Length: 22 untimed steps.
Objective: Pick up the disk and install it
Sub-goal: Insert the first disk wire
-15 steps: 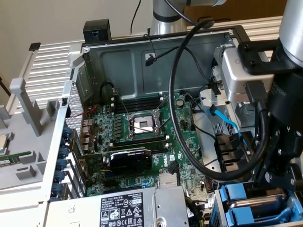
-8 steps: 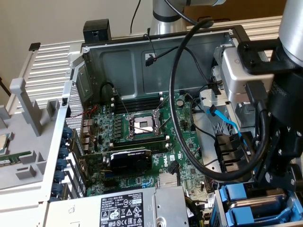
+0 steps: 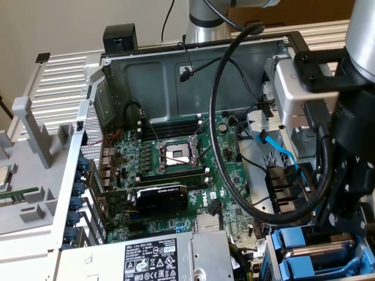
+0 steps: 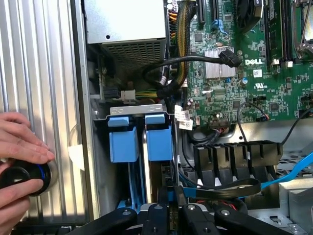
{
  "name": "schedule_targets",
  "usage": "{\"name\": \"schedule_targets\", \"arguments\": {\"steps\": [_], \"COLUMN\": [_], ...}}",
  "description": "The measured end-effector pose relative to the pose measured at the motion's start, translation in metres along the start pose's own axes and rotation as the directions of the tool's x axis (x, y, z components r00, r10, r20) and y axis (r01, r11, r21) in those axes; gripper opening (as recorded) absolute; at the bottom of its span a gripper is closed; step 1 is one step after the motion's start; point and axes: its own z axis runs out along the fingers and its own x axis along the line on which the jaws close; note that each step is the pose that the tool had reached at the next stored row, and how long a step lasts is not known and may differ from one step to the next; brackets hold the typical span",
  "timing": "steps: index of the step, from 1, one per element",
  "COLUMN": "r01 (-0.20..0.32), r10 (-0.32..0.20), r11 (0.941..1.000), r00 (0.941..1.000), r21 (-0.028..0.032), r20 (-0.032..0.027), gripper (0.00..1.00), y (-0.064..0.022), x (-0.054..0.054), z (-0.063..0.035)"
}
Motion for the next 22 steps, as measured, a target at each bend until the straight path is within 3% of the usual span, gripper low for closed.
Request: {"name": "schedule_targets", "arguments": {"steps": [14,17,18,22], "r01": [0.000,0.000,0.000,0.000], "r10": [0.000,0.000,0.000,0.000], "r11": [1.0000,1.0000,1.0000,1.0000], "r00": [1.0000,1.0000,1.0000,1.0000], "r21": [0.0009,0.0014,0.0014,0.0016], "r20": [-0.0002,-0.0001,-0.0001,-0.0001], "gripper": [0.16,0.24,0.31,0.31], "y": [0.0001,0.0002,0.0003,0.0003], "x": [0.0000,0.0000,0.0000,0.0000], "z": [0.0000,0.0000,0.0000,0.0000]}}
